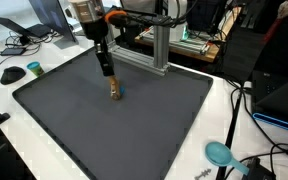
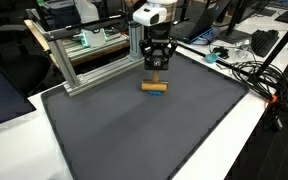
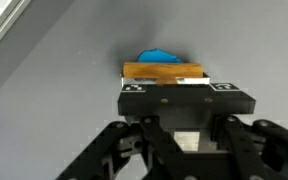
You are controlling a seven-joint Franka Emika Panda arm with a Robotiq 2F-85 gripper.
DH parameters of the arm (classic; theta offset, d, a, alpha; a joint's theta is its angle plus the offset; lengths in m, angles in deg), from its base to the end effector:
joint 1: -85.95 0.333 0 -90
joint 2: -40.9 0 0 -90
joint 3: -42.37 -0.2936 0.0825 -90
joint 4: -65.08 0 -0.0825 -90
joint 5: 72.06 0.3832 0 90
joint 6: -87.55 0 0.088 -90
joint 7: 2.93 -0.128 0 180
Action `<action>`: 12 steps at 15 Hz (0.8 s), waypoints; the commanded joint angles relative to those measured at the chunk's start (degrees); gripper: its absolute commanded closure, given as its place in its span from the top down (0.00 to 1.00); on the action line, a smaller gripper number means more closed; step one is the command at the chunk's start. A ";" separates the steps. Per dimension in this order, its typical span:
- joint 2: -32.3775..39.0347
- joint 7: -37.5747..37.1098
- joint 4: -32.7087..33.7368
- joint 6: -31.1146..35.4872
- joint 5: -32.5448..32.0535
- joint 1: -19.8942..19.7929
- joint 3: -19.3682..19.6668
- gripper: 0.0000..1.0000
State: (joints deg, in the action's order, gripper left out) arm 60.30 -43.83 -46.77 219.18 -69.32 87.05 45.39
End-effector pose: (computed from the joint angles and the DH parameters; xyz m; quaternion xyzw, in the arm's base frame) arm 0.6065 -0.0179 0.2648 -0.9256 0.3783 -0.0004 0.0099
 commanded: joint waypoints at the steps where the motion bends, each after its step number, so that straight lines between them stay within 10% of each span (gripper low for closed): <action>1: 4.18 2.51 0.33 0.41 5.51 0.23 -1.84 0.22; 12: 4.44 4.86 0.30 0.15 7.38 0.14 -1.99 0.22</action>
State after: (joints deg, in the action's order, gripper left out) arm 60.30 -41.06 -46.76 218.66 -67.47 87.04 45.39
